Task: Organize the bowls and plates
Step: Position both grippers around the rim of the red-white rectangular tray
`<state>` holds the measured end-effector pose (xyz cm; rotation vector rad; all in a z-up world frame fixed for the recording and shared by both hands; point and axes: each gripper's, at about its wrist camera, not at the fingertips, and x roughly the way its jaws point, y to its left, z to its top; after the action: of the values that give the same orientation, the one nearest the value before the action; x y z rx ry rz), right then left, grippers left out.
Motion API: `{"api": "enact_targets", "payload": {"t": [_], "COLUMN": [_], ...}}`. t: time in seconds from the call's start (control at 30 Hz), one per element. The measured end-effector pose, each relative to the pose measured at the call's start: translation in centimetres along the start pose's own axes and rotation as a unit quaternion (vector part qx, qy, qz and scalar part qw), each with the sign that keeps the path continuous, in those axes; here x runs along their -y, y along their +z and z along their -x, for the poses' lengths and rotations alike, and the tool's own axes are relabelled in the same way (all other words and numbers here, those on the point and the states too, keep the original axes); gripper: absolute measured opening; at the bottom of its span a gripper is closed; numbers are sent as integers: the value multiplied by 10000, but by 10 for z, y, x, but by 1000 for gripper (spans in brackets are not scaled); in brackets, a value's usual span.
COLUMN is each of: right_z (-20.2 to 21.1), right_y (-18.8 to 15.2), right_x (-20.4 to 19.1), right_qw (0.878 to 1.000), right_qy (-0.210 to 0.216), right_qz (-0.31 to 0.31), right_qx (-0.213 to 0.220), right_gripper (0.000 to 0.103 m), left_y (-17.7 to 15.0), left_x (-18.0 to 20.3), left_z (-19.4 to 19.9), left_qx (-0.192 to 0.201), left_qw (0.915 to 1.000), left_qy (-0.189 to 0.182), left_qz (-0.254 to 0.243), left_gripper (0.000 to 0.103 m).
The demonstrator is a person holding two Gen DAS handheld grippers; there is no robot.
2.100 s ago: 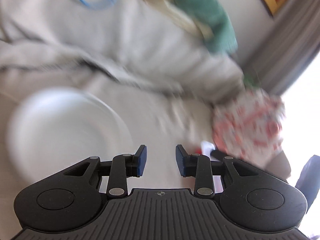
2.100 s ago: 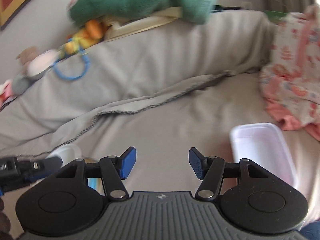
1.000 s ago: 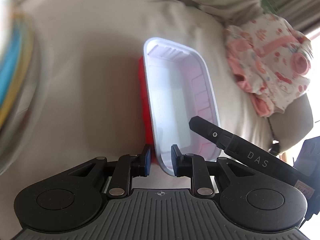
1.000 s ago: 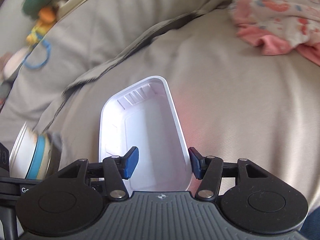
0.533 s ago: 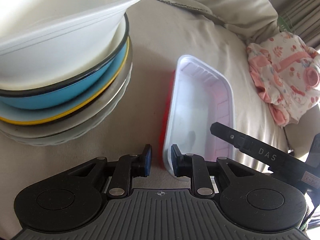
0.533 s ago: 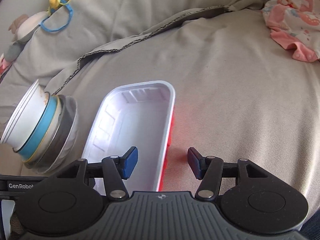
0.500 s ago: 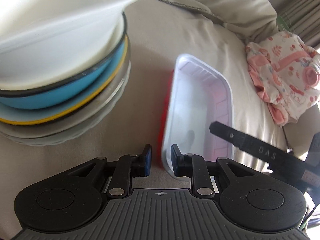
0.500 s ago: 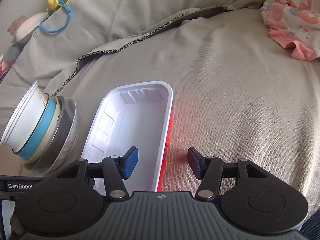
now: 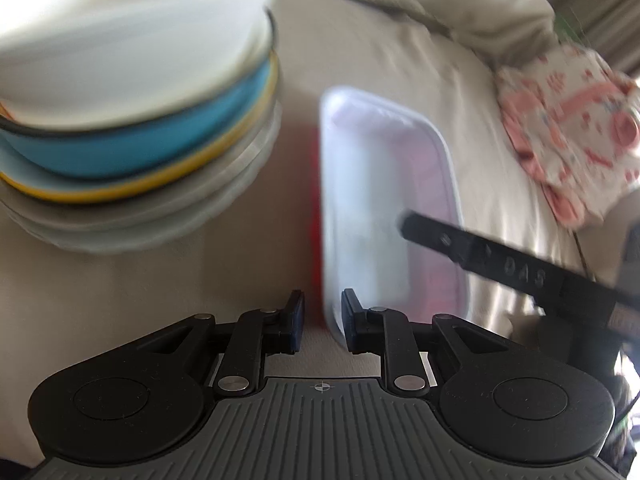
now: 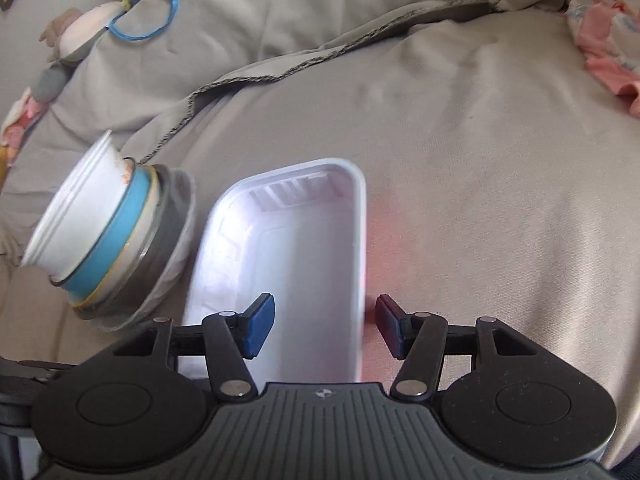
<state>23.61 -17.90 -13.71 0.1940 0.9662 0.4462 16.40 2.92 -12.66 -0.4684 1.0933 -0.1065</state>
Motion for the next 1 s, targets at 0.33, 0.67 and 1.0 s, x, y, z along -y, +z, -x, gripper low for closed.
{"api": "enact_targets", "payload": {"t": [0.33,0.67,1.0], "right_z": [-1,-11,-3], "right_y": [-4,-14,-7], "right_x": [6,-5,14], "right_qw": [9923,9910,9972], "right_qy": [-1141,-1136,-630], "right_qz": [341,554,111], "right_qx": [338,440,396], "right_gripper": [81,103,103], "left_y": [9,6,-2], "left_x": [5,5,18], "left_z": [-11,-11,-12], "left_qx": [307,390,532], "left_qw": [9988,9985,9952], "left_qy": [388,384,671], "left_qz": [-26,-32,-469], "left_gripper": [23,23,23]}}
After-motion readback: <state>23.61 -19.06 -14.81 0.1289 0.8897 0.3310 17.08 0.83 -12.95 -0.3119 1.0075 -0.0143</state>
